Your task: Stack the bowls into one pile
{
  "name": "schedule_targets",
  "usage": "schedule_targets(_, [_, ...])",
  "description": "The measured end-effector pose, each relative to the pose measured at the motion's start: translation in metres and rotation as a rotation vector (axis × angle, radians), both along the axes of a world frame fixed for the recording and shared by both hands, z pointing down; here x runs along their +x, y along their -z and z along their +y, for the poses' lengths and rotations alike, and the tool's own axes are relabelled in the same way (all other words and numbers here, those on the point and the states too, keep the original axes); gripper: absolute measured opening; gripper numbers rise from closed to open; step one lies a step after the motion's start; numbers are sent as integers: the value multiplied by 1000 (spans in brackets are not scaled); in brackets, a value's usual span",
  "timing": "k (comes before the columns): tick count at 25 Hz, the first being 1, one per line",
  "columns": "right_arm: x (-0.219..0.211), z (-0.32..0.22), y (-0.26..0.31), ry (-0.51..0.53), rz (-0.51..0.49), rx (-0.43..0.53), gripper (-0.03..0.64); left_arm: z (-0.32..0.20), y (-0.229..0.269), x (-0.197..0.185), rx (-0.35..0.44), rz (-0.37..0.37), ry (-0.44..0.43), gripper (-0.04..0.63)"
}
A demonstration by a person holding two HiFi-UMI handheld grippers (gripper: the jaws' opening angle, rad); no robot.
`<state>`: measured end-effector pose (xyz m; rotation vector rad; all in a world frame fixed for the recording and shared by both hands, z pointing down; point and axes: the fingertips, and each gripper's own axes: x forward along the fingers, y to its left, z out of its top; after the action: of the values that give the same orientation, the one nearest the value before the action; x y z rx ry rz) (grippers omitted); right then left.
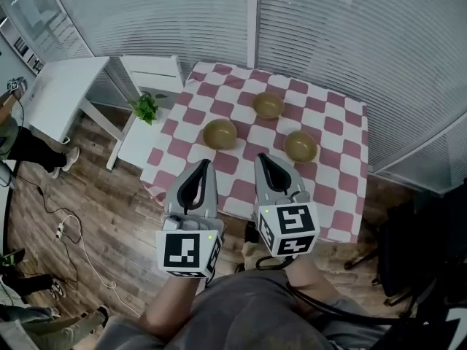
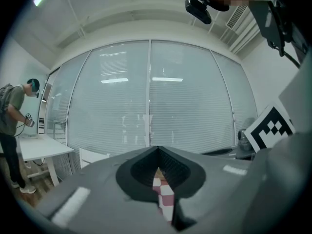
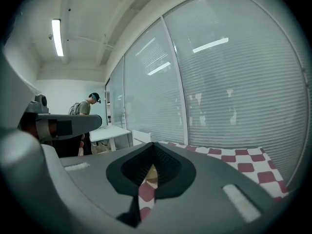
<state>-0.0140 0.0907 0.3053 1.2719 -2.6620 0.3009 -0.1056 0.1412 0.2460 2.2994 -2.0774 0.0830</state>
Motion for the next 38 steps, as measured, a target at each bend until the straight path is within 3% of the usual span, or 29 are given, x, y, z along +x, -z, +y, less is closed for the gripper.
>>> schedule_targets(7, [-15,-70,-3,49,-21,-21,26,-68,9,-7,-5,-29,37,0])
schedule_targets(17, [-53,-118,32,108,-31,38,26,-107,44,-42,63,-58,92,0])
schedule_targets(25, [-81,-149,20,86,11,22,26,-145,40,-72,60,-49,58,0])
schedule_targets(38, [-92,-165,-83,-5,98,-210,26,-182,-43,-98,-127,41,-20,0])
